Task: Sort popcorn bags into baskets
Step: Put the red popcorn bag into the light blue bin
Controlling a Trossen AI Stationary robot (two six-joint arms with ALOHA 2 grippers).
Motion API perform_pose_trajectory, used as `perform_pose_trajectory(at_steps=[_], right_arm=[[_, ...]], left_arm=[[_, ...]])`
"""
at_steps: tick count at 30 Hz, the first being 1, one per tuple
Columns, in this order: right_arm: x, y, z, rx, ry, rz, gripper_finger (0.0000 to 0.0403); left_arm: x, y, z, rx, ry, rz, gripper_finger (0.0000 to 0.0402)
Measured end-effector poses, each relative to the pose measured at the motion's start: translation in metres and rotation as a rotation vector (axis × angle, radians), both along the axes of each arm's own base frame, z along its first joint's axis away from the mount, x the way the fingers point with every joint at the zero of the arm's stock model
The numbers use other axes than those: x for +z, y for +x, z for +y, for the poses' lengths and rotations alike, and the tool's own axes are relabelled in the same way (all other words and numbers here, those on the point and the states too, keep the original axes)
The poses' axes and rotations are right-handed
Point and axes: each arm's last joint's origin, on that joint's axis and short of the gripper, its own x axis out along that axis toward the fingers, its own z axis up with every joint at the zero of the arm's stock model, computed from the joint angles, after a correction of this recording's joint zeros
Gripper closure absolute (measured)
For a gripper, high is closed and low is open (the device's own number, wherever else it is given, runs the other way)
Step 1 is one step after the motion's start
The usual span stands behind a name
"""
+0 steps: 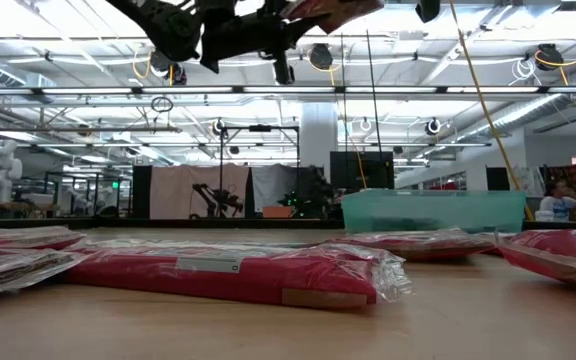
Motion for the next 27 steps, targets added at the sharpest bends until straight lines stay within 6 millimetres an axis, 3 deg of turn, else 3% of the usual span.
perform_pose_trajectory(at_steps=[9,14,19,27], right_arm=[[0.007,-0.007,0.004,-0.300,0.591,-0.313,0.0303],[0.015,-0.008,0.001,-0.512,1.007,-0.639,0.0296],[0.025,-0.006,-0.014,-0.608,1.378,-0.956,0.0296],[0.054,-0.006,-0.034,-0.492,1.460,-1.267,0.0295]], left_arm=[[0.003,-0.039,0.068,0.155,0.039,-0.032,0.0386],[0.012,-0.061,0.093,0.245,0.171,-0.132,0.0377],[0.021,-0.066,0.094,0.261,0.251,-0.218,0.0374],[0.033,-0.054,0.069,0.238,0.356,-0.375,0.0373]])
